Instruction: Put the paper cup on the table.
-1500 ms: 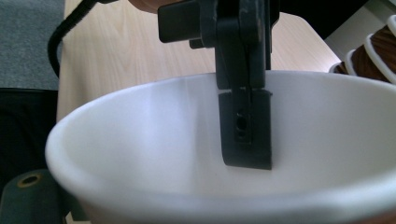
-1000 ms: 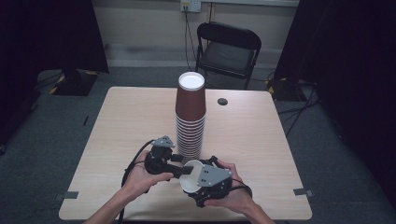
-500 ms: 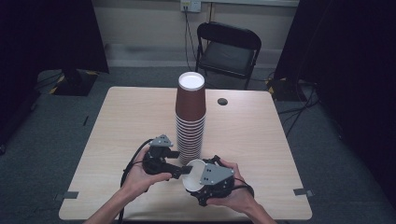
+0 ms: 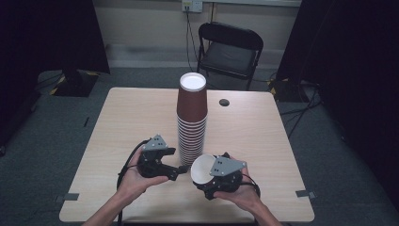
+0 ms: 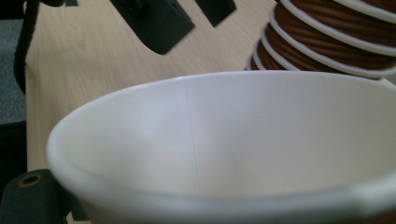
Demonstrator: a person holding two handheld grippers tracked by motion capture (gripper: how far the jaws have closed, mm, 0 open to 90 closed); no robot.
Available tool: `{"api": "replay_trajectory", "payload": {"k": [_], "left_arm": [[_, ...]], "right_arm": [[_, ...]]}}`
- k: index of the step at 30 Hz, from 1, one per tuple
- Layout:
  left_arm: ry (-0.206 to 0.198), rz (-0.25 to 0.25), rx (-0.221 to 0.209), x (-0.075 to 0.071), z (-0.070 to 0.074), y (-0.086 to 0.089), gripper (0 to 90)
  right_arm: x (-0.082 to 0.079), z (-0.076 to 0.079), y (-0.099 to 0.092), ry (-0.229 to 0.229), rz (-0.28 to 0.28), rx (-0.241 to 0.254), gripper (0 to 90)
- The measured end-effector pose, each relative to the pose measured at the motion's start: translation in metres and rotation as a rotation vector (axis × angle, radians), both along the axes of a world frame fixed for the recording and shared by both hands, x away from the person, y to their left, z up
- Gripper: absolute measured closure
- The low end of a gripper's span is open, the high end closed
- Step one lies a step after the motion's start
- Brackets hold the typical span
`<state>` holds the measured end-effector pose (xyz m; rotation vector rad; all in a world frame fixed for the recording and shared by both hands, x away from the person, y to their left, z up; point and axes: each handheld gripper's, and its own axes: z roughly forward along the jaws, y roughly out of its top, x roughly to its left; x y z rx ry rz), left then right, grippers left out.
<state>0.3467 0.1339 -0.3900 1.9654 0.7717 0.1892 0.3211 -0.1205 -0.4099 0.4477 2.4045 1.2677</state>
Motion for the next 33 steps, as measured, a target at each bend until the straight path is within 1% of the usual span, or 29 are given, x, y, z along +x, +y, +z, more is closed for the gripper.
{"api": "replay_trajectory", "payload": {"k": [1,4,5,7,10,12,14,16,18,19,20,21,22,23,24,25,27,30,31,32,33], "left_arm": [[-0.006,0.01,-0.005,-0.001,0.0,0.001,15.6],[-0.025,0.015,-0.016,-0.002,-0.001,0.008,15.6],[-0.027,0.02,-0.012,-0.002,-0.001,0.01,15.6],[-0.026,0.031,-0.013,-0.002,-0.003,0.014,15.6],[-0.024,0.025,-0.004,-0.003,-0.006,0.02,15.6],[-0.023,0.029,-0.016,-0.004,-0.009,0.025,15.6],[-0.019,0.037,-0.014,-0.005,-0.013,0.029,15.6],[-0.022,0.038,-0.001,-0.005,-0.016,0.032,15.6],[-0.042,0.046,0.016,-0.005,-0.018,0.034,15.6],[-0.046,0.05,0.017,-0.006,-0.019,0.035,15.6],[-0.047,0.052,0.01,-0.006,-0.02,0.036,15.6],[-0.052,0.053,0.001,-0.006,-0.021,0.037,15.6],[-0.048,0.057,-0.006,-0.007,-0.021,0.038,15.6],[-0.048,0.064,-0.01,-0.007,-0.023,0.04,15.6],[-0.05,0.066,-0.01,-0.007,-0.024,0.042,15.6],[-0.048,0.066,-0.009,-0.007,-0.025,0.043,15.6],[-0.052,0.075,0.021,-0.006,-0.028,0.045,16.0],[-0.05,0.083,0.031,-0.006,-0.034,0.051,16.4],[-0.049,0.088,0.027,-0.007,-0.036,0.053,16.4],[-0.046,0.088,0.037,-0.007,-0.037,0.055,16.4],[-0.043,0.094,0.034,-0.008,-0.039,0.058,16.5]], "right_arm": [[0.001,0.0,-0.001,0.006,-0.018,0.005,10.3],[0.005,-0.001,-0.007,0.031,-0.057,0.031,10.4],[0.007,-0.002,-0.009,0.034,-0.071,0.038,10.4],[0.01,-0.002,-0.013,0.044,-0.097,0.049,10.4],[0.013,-0.001,-0.019,0.047,-0.126,0.07,10.3],[0.015,-0.001,-0.022,0.05,-0.142,0.086,10.3],[0.017,-0.001,-0.026,0.054,-0.159,0.103,10.3],[0.02,-0.001,-0.029,0.063,-0.176,0.12,10.3],[0.023,0.0,-0.033,0.072,-0.206,0.129,10.2],[0.024,0.0,-0.034,0.079,-0.229,0.133,10.2],[0.026,0.0,-0.036,0.085,-0.246,0.136,10.1],[0.028,0.0,-0.038,0.097,-0.247,0.152,10.1],[0.03,0.0,-0.04,0.108,-0.257,0.163,10.1],[0.031,0.0,-0.041,0.111,-0.282,0.167,10.1],[0.032,0.0,-0.043,0.11,-0.289,0.173,10.1],[0.034,0.0,-0.044,0.119,-0.295,0.177,10.1],[0.037,0.0,-0.046,0.115,-0.315,0.171,10.1],[0.042,0.0,-0.05,0.131,-0.332,0.185,10.0],[0.044,0.0,-0.052,0.133,-0.343,0.189,10.0],[0.047,0.0,-0.053,0.135,-0.351,0.19,10.0],[0.051,0.0,-0.056,0.129,-0.369,0.198,10.0]]}}
